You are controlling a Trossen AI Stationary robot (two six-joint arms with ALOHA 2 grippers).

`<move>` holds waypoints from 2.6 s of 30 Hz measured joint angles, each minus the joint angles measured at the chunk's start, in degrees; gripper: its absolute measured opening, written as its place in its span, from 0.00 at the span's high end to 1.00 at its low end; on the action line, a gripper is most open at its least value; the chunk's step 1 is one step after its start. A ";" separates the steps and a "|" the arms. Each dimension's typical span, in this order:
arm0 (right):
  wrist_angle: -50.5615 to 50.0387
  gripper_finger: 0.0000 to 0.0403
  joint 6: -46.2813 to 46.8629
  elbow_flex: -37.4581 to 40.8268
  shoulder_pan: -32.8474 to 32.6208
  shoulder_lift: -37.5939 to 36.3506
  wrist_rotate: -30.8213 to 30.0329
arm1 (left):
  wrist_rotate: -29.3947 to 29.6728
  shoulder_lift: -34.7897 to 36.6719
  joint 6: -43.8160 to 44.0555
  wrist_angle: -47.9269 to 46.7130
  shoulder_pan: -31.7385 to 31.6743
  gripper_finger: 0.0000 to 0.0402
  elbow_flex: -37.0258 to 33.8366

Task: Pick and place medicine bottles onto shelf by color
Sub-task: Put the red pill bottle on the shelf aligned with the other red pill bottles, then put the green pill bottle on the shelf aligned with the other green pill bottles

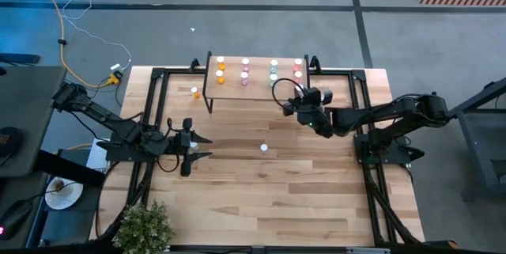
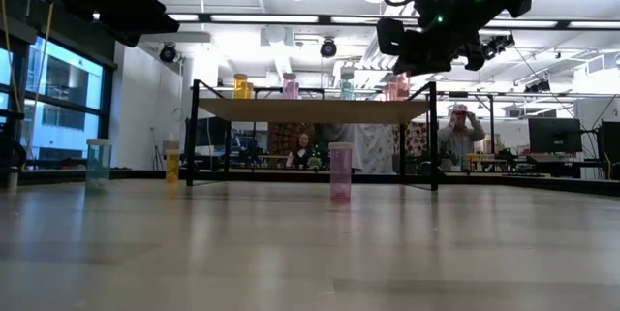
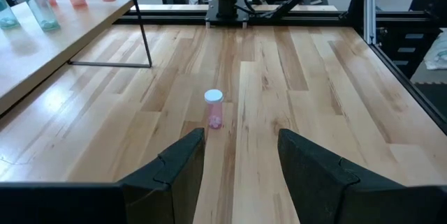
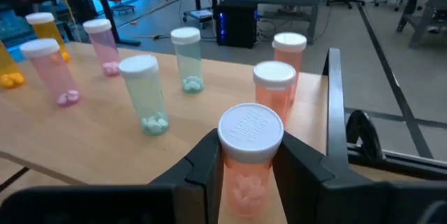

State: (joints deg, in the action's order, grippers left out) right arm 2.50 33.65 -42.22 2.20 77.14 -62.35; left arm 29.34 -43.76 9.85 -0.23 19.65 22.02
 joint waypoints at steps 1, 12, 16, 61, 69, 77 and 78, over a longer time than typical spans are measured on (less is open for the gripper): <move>-0.78 0.76 0.79 0.00 -0.01 0.00 0.01 | 0.00 -0.01 0.00 0.00 0.01 0.57 0.02; -2.94 0.76 2.38 0.00 -0.33 0.02 0.09 | 0.00 -0.01 0.00 0.02 -0.01 0.57 0.00; -2.80 0.76 2.51 -0.02 -0.33 0.02 1.51 | 0.00 -0.01 0.00 0.02 0.00 0.57 0.00; -2.33 0.60 1.93 -0.04 1.57 0.11 5.03 | -0.01 0.00 0.48 0.04 0.00 0.57 0.01; -2.28 0.55 2.35 -0.04 1.57 0.09 3.99 | -0.02 -0.01 0.48 0.04 -0.01 0.57 0.00; -1.35 0.51 1.94 -0.04 1.57 0.04 2.80 | -0.02 -0.01 0.48 0.04 0.01 0.57 0.00; -1.15 0.51 1.92 -0.04 1.57 0.04 2.75 | -0.02 -0.01 0.48 0.04 0.01 0.57 0.00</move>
State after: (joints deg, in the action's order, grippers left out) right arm 1.35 35.57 -42.26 3.77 77.19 -59.59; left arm 29.32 -43.77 10.33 -0.19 19.66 22.02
